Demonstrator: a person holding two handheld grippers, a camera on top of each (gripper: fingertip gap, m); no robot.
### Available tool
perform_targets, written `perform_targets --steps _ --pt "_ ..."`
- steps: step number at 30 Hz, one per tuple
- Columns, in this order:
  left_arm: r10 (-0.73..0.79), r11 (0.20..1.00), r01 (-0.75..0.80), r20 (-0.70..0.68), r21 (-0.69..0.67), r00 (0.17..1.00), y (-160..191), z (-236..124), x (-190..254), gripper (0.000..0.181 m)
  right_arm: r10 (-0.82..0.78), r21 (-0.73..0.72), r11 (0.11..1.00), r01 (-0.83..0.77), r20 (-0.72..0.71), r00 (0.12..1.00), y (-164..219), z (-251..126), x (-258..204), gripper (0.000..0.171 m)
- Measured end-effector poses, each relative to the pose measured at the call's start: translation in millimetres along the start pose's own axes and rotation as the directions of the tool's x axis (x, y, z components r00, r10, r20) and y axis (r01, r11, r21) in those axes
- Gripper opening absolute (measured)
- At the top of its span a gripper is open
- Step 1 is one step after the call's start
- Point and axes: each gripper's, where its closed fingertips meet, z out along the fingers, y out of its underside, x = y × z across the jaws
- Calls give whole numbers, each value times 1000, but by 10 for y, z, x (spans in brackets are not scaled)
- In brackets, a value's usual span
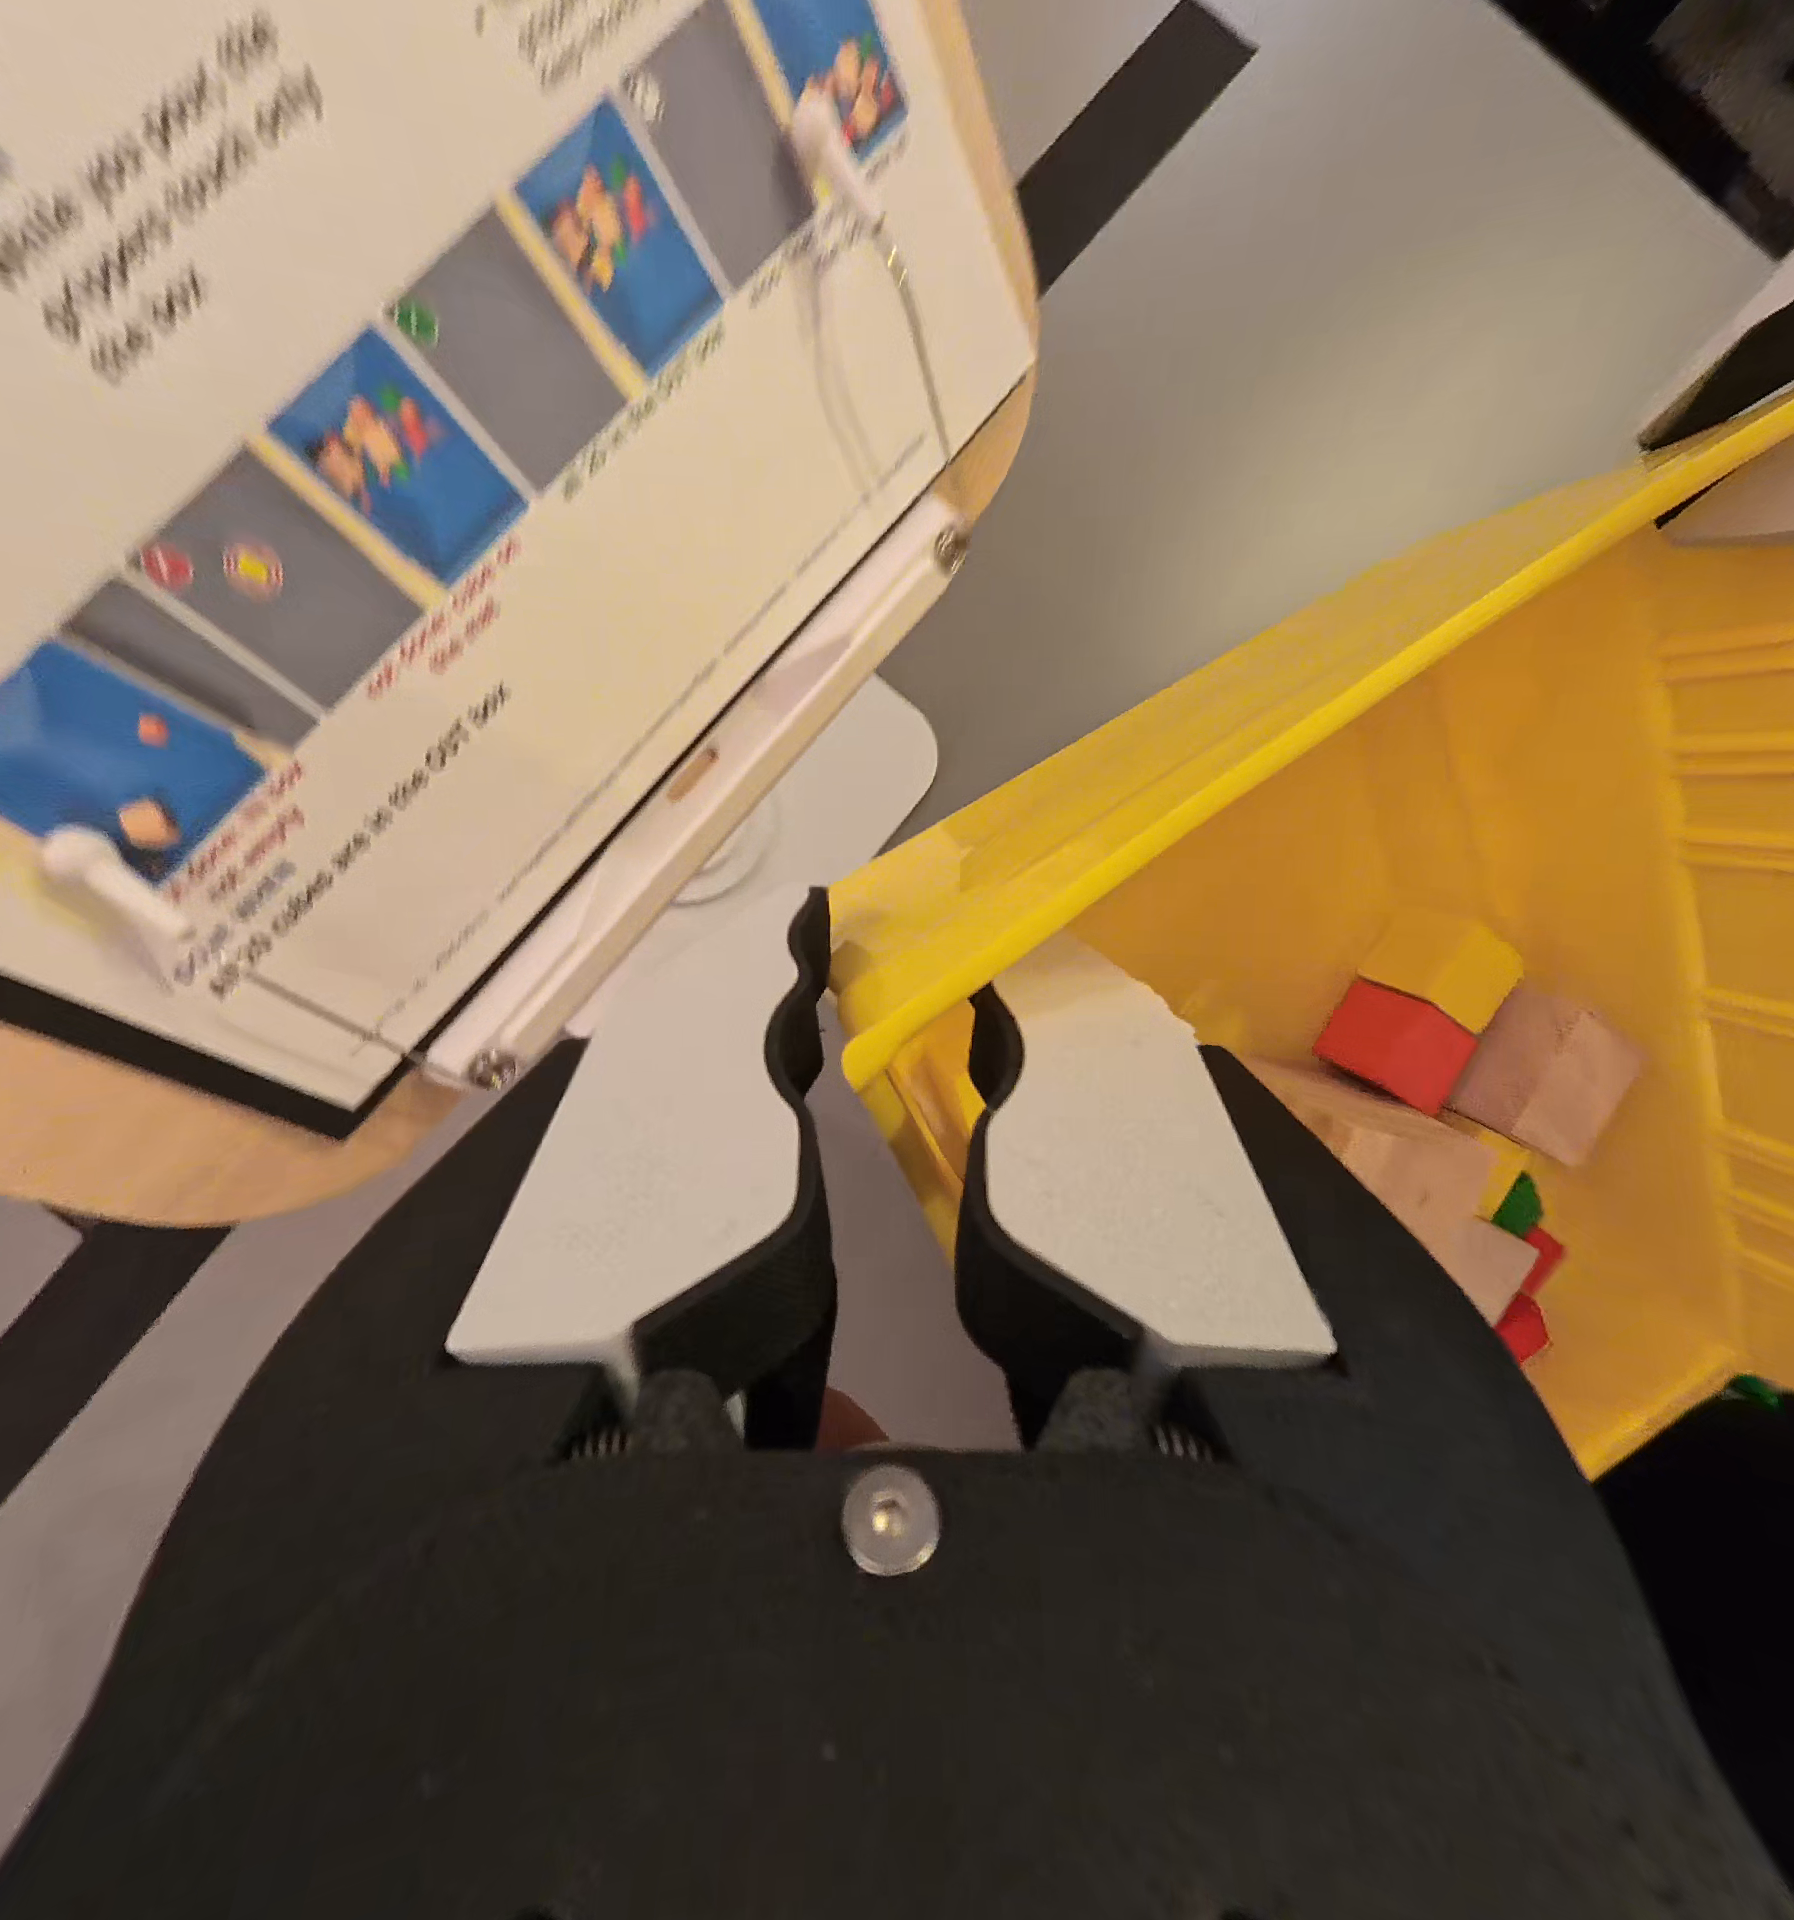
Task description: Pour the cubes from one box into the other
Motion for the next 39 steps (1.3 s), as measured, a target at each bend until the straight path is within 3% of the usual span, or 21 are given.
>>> perform_targets --steps 11,19,29,39 --pt "81 992 -82 10 95 997 -977 91 449 24 42 115 993 -30 -103 994 1 -812 634 14" --pt "111 964 -121 54 238 992 -1531 81 749 24 44 204 979 6 -241 970 -38 -1362 979 13" --pt "145 881 -219 201 420 969 -1792 -7 979 23 19 321 940 114 -384 923 1 -1682 1090 13" --pt "151 829 -271 271 489 951 -1771 -22 1124 22 8 356 918 174 -455 890 127 -1746 1061 13"
